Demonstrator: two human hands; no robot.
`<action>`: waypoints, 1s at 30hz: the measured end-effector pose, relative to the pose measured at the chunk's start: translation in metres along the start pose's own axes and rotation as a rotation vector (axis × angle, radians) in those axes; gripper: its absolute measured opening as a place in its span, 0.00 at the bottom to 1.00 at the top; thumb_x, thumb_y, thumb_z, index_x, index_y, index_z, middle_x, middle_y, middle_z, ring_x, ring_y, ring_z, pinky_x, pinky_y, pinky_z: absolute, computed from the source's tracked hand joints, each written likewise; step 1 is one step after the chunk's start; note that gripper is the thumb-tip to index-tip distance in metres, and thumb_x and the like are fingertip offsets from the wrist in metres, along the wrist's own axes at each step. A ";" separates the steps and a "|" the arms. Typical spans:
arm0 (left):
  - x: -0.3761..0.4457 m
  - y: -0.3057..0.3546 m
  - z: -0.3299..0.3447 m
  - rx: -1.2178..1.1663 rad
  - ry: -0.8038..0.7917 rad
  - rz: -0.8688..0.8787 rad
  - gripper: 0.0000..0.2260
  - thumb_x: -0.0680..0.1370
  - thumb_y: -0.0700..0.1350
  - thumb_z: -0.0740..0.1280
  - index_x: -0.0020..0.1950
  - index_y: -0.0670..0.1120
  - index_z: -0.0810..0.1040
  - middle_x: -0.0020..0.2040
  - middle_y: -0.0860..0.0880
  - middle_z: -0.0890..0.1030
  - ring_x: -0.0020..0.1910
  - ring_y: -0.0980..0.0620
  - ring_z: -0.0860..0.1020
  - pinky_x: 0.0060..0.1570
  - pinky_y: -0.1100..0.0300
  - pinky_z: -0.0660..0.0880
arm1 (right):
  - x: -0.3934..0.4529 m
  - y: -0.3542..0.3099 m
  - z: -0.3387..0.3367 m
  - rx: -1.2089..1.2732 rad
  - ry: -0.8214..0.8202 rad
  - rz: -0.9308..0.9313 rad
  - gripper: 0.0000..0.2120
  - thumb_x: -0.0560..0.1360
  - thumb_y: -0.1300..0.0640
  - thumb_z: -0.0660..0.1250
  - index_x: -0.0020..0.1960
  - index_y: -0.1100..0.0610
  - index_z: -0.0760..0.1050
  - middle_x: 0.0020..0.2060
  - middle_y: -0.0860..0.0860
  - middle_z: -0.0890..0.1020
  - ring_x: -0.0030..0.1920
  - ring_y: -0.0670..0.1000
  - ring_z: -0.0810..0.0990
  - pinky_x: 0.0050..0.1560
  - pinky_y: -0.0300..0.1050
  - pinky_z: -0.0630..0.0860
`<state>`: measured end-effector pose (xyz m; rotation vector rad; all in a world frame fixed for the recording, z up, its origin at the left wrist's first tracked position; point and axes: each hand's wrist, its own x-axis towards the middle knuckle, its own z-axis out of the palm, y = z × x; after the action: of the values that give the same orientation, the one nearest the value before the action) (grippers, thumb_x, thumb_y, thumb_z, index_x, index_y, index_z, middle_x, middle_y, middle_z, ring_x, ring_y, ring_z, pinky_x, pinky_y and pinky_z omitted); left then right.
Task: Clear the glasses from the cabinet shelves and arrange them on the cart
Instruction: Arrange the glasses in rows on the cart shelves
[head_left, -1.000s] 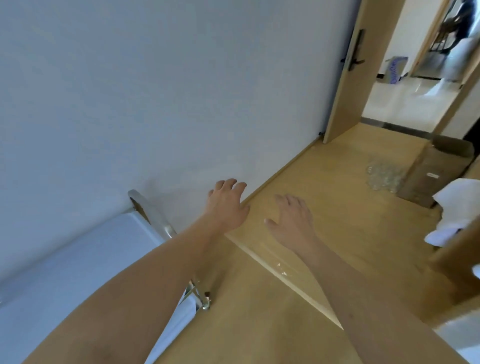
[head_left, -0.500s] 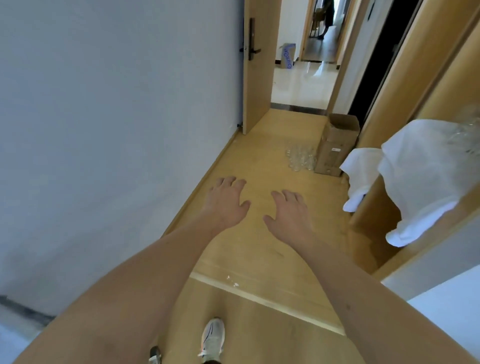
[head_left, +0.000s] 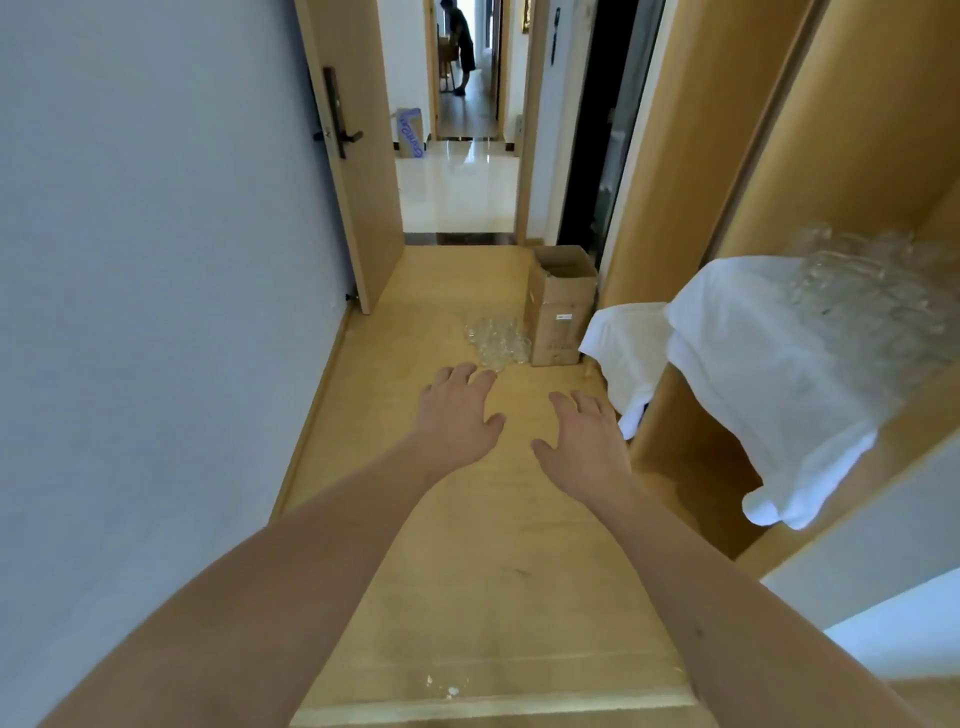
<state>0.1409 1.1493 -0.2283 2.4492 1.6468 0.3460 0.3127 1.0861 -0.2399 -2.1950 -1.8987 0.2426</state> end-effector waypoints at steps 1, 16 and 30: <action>0.013 -0.003 0.000 -0.002 -0.001 0.014 0.27 0.79 0.55 0.65 0.77 0.50 0.66 0.76 0.44 0.66 0.74 0.41 0.63 0.70 0.44 0.67 | 0.009 0.000 -0.001 0.001 0.007 0.021 0.32 0.79 0.44 0.65 0.79 0.54 0.60 0.76 0.56 0.64 0.77 0.60 0.58 0.75 0.55 0.61; 0.222 0.049 0.031 -0.068 -0.009 0.290 0.24 0.79 0.53 0.67 0.73 0.48 0.70 0.71 0.46 0.71 0.70 0.42 0.67 0.67 0.48 0.68 | 0.165 0.078 -0.018 0.005 0.093 0.279 0.32 0.78 0.46 0.65 0.78 0.54 0.60 0.75 0.54 0.66 0.74 0.59 0.61 0.72 0.53 0.62; 0.408 0.163 0.069 -0.111 -0.057 0.485 0.27 0.79 0.55 0.67 0.77 0.51 0.67 0.75 0.45 0.68 0.73 0.42 0.65 0.69 0.48 0.65 | 0.296 0.205 -0.070 0.026 0.166 0.474 0.32 0.80 0.43 0.62 0.79 0.51 0.58 0.78 0.53 0.60 0.78 0.58 0.56 0.76 0.52 0.60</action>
<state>0.4529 1.4652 -0.2110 2.7155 0.9649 0.4106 0.5704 1.3469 -0.2230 -2.5296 -1.2649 0.1543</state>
